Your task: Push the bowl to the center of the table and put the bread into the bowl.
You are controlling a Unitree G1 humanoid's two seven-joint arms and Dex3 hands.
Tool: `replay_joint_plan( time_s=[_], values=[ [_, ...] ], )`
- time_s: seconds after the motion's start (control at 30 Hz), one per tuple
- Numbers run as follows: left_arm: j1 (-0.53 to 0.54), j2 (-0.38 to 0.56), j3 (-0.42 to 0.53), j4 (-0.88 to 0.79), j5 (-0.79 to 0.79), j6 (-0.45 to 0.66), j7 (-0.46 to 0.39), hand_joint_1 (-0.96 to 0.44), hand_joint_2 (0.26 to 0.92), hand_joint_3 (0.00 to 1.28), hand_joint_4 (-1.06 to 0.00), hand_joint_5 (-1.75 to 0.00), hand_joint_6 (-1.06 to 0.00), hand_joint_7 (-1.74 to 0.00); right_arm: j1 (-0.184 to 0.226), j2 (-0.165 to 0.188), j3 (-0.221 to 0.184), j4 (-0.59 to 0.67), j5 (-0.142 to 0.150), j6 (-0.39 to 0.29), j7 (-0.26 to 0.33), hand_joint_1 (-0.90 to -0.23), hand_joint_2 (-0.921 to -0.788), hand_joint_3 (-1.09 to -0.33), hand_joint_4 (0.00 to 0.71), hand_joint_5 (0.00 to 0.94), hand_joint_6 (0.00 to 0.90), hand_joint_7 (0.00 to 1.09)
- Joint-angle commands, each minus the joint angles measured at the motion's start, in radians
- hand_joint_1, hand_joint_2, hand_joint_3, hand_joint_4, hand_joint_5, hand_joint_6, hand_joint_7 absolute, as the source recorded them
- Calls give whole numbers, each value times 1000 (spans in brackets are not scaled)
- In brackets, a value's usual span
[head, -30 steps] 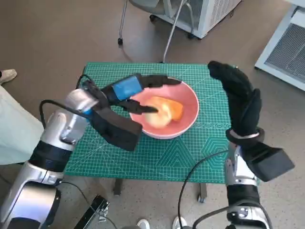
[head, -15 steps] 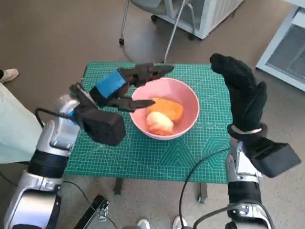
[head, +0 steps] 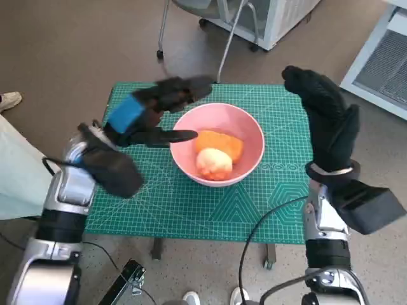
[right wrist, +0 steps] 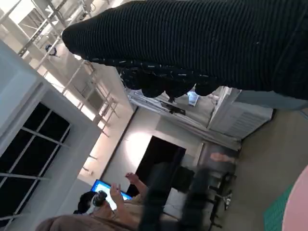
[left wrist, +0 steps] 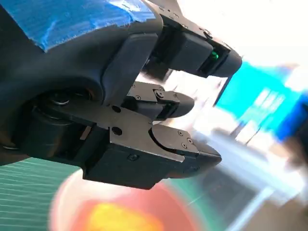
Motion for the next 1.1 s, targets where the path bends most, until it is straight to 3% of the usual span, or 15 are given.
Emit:
replay_joint_plan(
  time_s=[0.03, 0.23, 0.53, 0.9, 1.1],
  values=[
    [54, -68, 68, -43, -133, 0, 20, -82, 913, 108, -486, -29, -557, -67, -11, -9, -3, 5, -27, 10, -23, -455, -919, -572, 486, 1, 177, 920],
    [114, -144, 102, -96, -204, -11, 53, 9, 920, 121, -485, -36, -537, -69, -44, -8, -1, 22, -41, 16, -41, -454, -921, -565, 482, 1, 173, 913],
    [146, -153, 115, -104, -171, -60, 78, 77, 921, 203, -479, -34, -498, -63, -84, 5, -3, 59, -40, 11, -51, -454, -921, -549, 496, 9, 192, 889],
    [172, -191, 124, -125, -177, -60, 116, 69, 921, 219, -479, -35, -504, -84, -91, 11, -2, 67, -32, 29, -54, -450, -921, -546, 500, 10, 209, 862],
    [175, -210, 128, -129, -195, -55, 116, 43, 921, 224, -492, -44, -508, -105, -90, 19, -1, 71, -44, 30, -70, -450, -921, -544, 500, 10, 213, 855]
  ],
)
